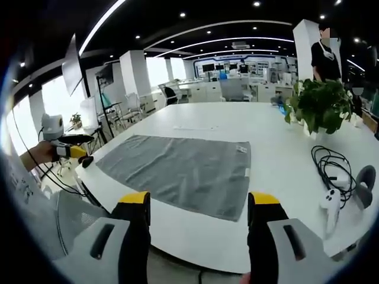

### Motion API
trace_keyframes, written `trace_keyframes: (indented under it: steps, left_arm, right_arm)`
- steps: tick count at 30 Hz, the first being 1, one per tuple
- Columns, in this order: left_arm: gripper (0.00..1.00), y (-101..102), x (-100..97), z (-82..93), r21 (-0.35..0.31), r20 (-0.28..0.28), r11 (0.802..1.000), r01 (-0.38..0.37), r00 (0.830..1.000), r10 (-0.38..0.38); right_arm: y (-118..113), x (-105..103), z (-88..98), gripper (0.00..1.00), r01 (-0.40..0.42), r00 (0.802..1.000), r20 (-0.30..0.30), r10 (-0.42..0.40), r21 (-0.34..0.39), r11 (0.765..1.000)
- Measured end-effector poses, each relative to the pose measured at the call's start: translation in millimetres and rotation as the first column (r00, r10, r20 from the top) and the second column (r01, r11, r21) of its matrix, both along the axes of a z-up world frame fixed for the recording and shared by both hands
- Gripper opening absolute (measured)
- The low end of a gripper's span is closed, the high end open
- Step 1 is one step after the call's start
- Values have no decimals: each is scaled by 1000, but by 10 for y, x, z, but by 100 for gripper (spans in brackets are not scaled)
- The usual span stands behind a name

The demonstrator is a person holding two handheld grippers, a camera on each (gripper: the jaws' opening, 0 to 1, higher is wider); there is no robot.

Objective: Fold the towel on the table until its edges align and the towel forms a compact rectangular stack.

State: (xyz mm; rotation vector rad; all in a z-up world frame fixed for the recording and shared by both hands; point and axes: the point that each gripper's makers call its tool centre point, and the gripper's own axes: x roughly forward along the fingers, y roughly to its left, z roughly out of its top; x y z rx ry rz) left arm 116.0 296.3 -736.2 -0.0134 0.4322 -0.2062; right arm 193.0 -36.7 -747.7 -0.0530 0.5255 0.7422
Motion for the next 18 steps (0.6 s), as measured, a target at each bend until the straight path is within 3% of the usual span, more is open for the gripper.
trace_keyframes:
  steps: [18]
  left_arm:
    - [100, -25, 24, -34, 1, -11, 1000, 13, 1000, -13]
  right_arm:
    - [-23, 1, -36, 66, 12, 1000, -9, -12, 4, 1000]
